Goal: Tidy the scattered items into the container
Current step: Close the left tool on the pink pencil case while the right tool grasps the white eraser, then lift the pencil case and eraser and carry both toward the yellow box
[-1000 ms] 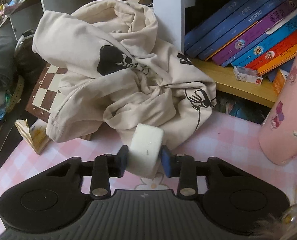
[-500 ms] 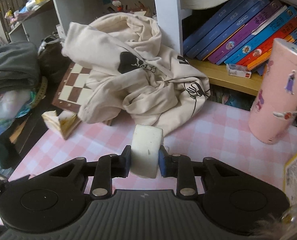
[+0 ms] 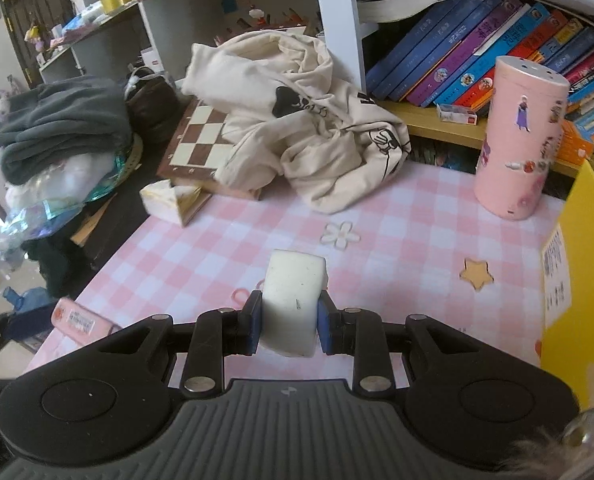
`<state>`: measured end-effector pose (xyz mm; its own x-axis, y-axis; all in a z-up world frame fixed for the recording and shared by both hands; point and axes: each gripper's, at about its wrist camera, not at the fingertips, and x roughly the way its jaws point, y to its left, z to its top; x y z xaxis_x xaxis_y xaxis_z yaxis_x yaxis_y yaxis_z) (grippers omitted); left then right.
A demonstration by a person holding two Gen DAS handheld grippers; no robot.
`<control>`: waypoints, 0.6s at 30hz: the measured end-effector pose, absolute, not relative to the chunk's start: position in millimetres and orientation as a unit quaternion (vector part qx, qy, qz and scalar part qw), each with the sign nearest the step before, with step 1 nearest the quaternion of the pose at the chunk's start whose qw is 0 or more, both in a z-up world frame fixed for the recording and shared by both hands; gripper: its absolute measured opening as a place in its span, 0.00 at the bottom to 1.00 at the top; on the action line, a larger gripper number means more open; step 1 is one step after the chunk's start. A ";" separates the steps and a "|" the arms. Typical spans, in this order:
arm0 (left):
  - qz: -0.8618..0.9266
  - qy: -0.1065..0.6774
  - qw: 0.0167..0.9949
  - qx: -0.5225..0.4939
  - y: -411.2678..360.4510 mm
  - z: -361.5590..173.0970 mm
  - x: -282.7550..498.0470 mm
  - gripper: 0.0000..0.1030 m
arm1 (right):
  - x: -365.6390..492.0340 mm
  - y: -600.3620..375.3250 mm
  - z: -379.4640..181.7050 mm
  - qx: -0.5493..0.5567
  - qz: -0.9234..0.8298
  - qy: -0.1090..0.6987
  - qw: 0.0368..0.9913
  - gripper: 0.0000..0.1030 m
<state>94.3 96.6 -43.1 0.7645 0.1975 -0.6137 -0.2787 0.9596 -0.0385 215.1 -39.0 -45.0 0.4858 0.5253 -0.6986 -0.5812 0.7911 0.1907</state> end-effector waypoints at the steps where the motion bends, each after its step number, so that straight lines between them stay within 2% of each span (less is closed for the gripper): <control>1: 0.125 0.317 0.938 -0.063 95.1 -40.7 89.3 0.75 | 209.2 -41.3 -43.6 -0.038 0.323 0.390 0.862 0.25; 18: 0.091 0.279 0.955 -0.043 73.5 -8.4 19.7 0.75 | 127.0 -82.5 -21.1 -0.051 0.319 0.369 0.872 0.25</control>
<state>19.7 73.5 -8.4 0.8274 0.1493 -0.5414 -0.1979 0.9797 -0.0323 127.0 -82.5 -21.1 0.5253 0.5180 -0.6751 -0.5932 0.7917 0.1459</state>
